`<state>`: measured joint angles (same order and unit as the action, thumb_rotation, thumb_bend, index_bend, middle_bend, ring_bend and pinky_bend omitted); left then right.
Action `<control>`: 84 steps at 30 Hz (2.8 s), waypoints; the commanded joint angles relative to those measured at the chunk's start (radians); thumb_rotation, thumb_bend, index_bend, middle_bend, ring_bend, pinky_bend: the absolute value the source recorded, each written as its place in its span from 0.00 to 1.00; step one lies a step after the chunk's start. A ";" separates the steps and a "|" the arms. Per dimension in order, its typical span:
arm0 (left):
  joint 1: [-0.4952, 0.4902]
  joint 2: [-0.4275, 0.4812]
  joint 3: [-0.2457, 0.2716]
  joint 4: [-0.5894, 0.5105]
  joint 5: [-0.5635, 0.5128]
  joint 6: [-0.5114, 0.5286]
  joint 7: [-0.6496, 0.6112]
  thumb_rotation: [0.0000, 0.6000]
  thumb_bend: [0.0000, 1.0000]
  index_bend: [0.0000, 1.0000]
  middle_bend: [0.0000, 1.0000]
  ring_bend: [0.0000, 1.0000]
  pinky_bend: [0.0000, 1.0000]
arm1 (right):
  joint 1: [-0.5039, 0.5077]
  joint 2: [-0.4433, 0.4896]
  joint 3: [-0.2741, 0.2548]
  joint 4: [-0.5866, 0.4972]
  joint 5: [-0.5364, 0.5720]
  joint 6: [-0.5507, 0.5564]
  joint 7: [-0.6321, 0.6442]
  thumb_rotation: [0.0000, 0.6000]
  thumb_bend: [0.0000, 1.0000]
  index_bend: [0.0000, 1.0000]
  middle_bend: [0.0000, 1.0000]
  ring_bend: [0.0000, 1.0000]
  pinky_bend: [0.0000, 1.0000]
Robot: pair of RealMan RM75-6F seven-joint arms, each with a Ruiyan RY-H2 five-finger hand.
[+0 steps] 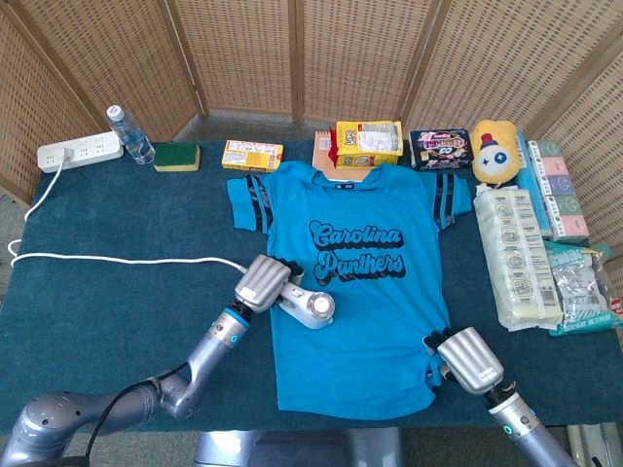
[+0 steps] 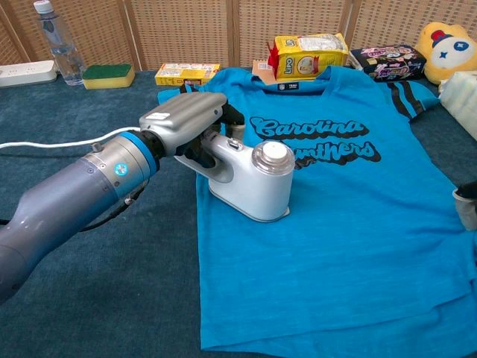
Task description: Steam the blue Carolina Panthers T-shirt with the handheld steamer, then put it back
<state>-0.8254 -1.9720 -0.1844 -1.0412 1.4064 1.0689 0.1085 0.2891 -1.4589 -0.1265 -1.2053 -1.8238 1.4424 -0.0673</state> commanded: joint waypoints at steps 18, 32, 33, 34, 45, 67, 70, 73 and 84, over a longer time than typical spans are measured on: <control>-0.049 -0.127 0.008 0.097 0.047 -0.003 -0.021 1.00 0.44 0.60 0.70 0.62 0.59 | -0.011 0.005 0.000 0.015 0.002 0.011 0.016 1.00 0.49 0.70 0.63 0.67 0.80; -0.023 -0.081 0.013 0.184 0.050 0.011 -0.072 1.00 0.44 0.60 0.70 0.62 0.58 | -0.004 -0.006 0.002 0.009 0.003 -0.011 0.001 1.00 0.49 0.70 0.63 0.67 0.80; -0.019 -0.074 0.012 0.190 0.047 0.013 -0.076 1.00 0.44 0.60 0.70 0.62 0.58 | -0.003 -0.007 0.002 0.009 0.003 -0.014 0.000 1.00 0.49 0.70 0.63 0.67 0.80; -0.015 -0.071 0.012 0.194 0.044 0.011 -0.080 1.00 0.44 0.60 0.70 0.62 0.58 | -0.002 -0.008 0.003 0.008 0.002 -0.016 0.000 1.00 0.49 0.70 0.63 0.67 0.80; -0.017 -0.067 0.018 0.174 0.056 0.020 -0.088 1.00 0.44 0.60 0.70 0.62 0.58 | -0.004 -0.008 0.002 0.012 0.003 -0.012 0.004 1.00 0.49 0.70 0.63 0.67 0.80; -0.064 -0.149 0.012 0.137 0.081 0.005 -0.044 1.00 0.43 0.60 0.70 0.62 0.58 | -0.020 0.002 0.001 0.035 0.007 0.014 0.035 1.00 0.49 0.70 0.63 0.67 0.80; -0.064 -0.150 0.001 0.142 0.071 0.004 -0.043 1.00 0.43 0.60 0.70 0.62 0.58 | -0.020 0.001 0.002 0.036 0.007 0.013 0.035 1.00 0.49 0.70 0.63 0.67 0.80; -0.064 -0.146 -0.012 0.159 0.059 0.003 -0.037 1.00 0.43 0.60 0.70 0.62 0.58 | -0.018 -0.001 0.002 0.037 0.007 0.010 0.035 1.00 0.49 0.70 0.63 0.67 0.80; -0.058 -0.147 -0.038 0.249 0.019 -0.011 -0.039 1.00 0.43 0.60 0.70 0.62 0.58 | -0.018 -0.001 0.003 0.032 0.009 0.005 0.028 1.00 0.49 0.70 0.63 0.67 0.80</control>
<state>-0.8842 -2.1181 -0.2142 -0.8123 1.4357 1.0615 0.0699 0.2715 -1.4606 -0.1236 -1.1729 -1.8148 1.4474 -0.0392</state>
